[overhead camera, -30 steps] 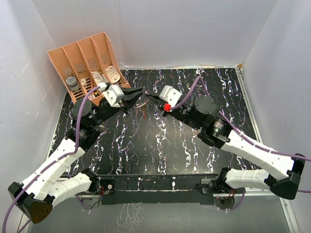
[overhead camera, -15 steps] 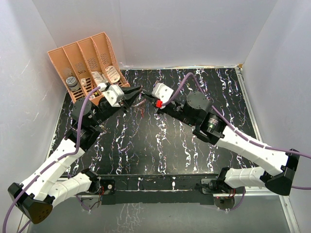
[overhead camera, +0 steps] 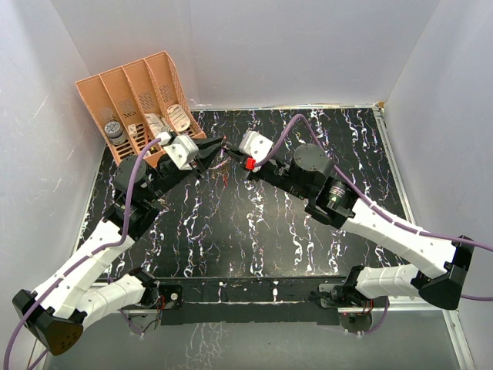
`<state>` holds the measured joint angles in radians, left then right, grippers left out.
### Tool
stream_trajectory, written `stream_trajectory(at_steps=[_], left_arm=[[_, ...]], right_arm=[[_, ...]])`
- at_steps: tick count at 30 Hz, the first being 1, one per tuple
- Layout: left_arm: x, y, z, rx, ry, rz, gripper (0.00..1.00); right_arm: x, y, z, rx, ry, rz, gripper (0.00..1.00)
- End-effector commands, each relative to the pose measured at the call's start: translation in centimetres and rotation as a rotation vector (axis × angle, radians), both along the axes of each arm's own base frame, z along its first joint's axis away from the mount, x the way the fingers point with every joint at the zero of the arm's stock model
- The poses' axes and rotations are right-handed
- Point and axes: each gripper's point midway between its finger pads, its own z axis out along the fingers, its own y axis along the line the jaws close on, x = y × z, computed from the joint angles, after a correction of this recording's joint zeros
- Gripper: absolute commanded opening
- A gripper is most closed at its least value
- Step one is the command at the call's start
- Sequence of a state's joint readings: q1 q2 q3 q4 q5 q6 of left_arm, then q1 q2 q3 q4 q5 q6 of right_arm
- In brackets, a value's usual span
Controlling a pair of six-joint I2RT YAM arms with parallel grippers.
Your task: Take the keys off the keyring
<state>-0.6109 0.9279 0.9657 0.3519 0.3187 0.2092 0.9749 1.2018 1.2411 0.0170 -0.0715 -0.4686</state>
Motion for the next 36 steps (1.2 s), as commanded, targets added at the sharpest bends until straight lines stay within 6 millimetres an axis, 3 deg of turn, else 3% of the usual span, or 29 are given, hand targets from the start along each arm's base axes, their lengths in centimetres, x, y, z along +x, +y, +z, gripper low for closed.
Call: stream_trajectory(at_steps=[1,15,25,30,36], left_arm=[[-0.3,1.9,5.6,-0.134,-0.157,0.071,0.0],[0.0,2.6,6.9,-0.16,-0.206,0.114,0.0],[-0.1,3.2,7.5,-0.201,-0.225,0.137,0.0],[-0.8,3.2,8.5,-0.237,-0.243,0.109,0.0],[-1.4,2.7,8.5,-0.264,-0.231,0.059,0.0]], right_arm=[[-1.2,1.1,-3.5,-0.096,0.099,0.074,0.0],[-2.0,1.2,-6.4,-0.15,0.206,0.102,0.0],[-2.8,-0.8,-4.4,-0.117,0.195,0.066,0.0],[-2.6,-0.3,-6.4,-0.152,0.233,0.068,0.0],[-2.4,0.5,-6.1,-0.106,0.213,0.082,0.0]])
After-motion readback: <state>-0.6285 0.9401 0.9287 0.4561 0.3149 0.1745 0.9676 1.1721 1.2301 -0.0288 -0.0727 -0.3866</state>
